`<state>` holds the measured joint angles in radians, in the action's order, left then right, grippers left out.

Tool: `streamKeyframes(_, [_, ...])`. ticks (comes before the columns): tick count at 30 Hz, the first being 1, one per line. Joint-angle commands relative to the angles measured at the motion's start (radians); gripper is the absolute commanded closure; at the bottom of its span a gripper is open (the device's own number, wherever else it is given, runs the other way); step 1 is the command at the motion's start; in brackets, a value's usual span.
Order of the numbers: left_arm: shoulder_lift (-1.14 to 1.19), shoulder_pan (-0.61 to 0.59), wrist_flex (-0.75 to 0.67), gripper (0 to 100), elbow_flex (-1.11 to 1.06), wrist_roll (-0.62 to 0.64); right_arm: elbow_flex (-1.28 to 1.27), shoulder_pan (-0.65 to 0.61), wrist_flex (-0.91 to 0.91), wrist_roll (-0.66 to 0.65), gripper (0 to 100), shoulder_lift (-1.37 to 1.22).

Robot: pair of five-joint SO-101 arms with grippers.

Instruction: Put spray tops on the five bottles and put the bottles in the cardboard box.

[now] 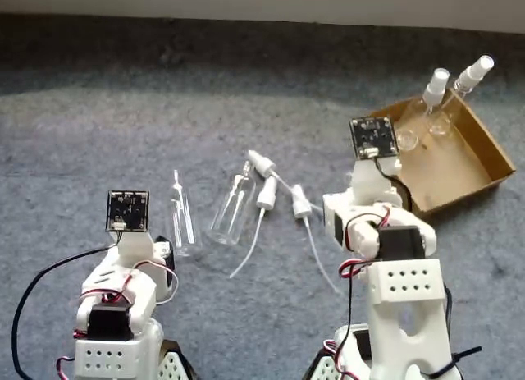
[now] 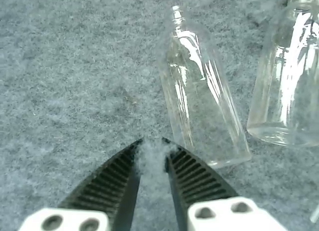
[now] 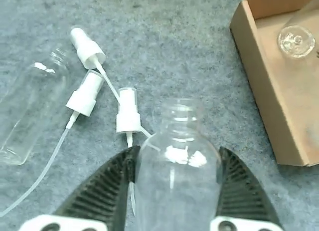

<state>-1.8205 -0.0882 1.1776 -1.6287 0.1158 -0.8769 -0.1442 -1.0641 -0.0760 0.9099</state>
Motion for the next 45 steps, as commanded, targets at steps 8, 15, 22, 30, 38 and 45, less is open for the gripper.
streamKeyframes(8, [-0.005,0.051,-0.031,99,0.111,-0.204,-0.255,-0.012,0.205,0.028,83.8,0.257])
streamKeyframes(15, [-0.004,0.051,-0.025,99,0.252,-0.242,-0.348,-0.012,0.217,0.028,83.8,0.409])
streamKeyframes(22, [0.134,0.054,-0.029,99,0.369,-0.302,-0.369,-0.012,0.219,0.028,83.8,0.432])
streamKeyframes(30, [0.567,0.16,-0.028,99,0.613,-0.301,-0.369,-0.012,0.219,0.028,83.8,0.43])
streamKeyframes(38, [0.954,0.355,-0.023,99,0.806,-0.301,-0.461,-0.001,0.317,0.028,83.8,0.435])
streamKeyframes(45, [1.293,0.461,-0.021,99,1.04,-0.299,-0.559,0.085,0.44,0.028,83.8,0.435])
